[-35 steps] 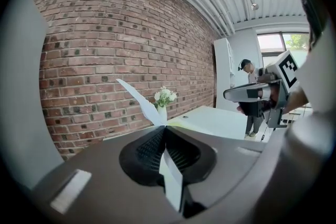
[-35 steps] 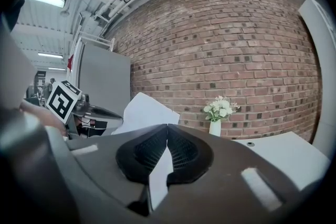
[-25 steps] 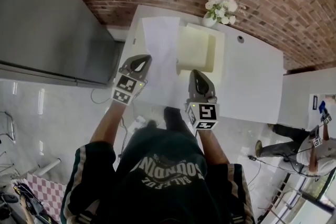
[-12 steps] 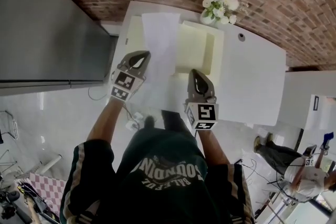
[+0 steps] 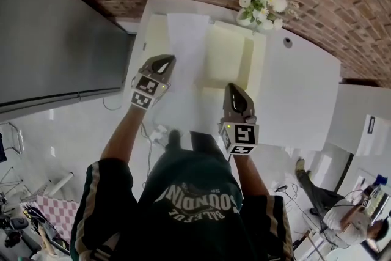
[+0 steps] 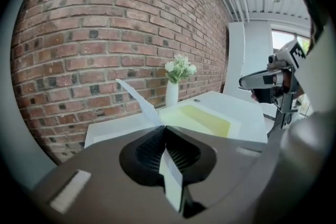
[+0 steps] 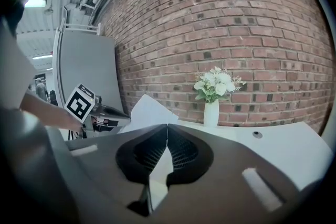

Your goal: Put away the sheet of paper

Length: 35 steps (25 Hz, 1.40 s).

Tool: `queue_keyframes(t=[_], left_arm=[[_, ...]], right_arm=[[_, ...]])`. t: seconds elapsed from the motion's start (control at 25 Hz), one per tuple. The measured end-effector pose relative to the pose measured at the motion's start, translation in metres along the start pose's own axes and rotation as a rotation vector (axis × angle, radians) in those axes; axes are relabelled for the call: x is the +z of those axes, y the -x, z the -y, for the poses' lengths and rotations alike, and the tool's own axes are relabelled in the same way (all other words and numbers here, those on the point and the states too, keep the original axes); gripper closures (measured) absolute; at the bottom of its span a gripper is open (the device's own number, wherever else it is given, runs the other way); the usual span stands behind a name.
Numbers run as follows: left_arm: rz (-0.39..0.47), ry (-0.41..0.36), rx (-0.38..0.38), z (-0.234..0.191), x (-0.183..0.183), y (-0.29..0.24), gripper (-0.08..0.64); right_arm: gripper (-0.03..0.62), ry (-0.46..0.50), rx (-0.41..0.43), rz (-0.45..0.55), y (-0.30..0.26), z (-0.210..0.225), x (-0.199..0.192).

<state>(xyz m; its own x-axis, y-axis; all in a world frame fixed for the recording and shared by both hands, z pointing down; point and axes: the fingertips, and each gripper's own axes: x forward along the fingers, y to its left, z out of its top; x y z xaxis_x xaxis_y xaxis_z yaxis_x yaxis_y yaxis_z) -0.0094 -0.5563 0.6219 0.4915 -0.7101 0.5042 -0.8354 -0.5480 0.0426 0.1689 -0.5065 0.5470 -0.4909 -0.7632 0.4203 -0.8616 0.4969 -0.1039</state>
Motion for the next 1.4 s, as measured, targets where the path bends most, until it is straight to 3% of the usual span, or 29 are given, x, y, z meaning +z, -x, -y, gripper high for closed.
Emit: queue_keyframes(t=[0.52,0.84,1.04,1.4], left_arm=[[-0.115,0.007,-0.072,-0.024,-0.030,-0.045,0.548],[-0.153,0.102,-0.103,-0.019,-0.039,-0.065,0.548],[-0.149,0.137,-0.126,-0.006,-0.039,-0.084,0.548],[-0.182,0.266,-0.155,0.025,-0.040,-0.128,0.546]], right_arm=[[0.606,-0.036,-0.011,-0.073,-0.016,0.027,-0.024],[0.606,-0.049,-0.023,-0.094,-0.018,0.041,-0.031],[0.606,-0.055,-0.026,-0.098,-0.020,0.045,-0.033],[0.606,-0.068,-0.041,-0.091,-0.021,0.059,-0.036]])
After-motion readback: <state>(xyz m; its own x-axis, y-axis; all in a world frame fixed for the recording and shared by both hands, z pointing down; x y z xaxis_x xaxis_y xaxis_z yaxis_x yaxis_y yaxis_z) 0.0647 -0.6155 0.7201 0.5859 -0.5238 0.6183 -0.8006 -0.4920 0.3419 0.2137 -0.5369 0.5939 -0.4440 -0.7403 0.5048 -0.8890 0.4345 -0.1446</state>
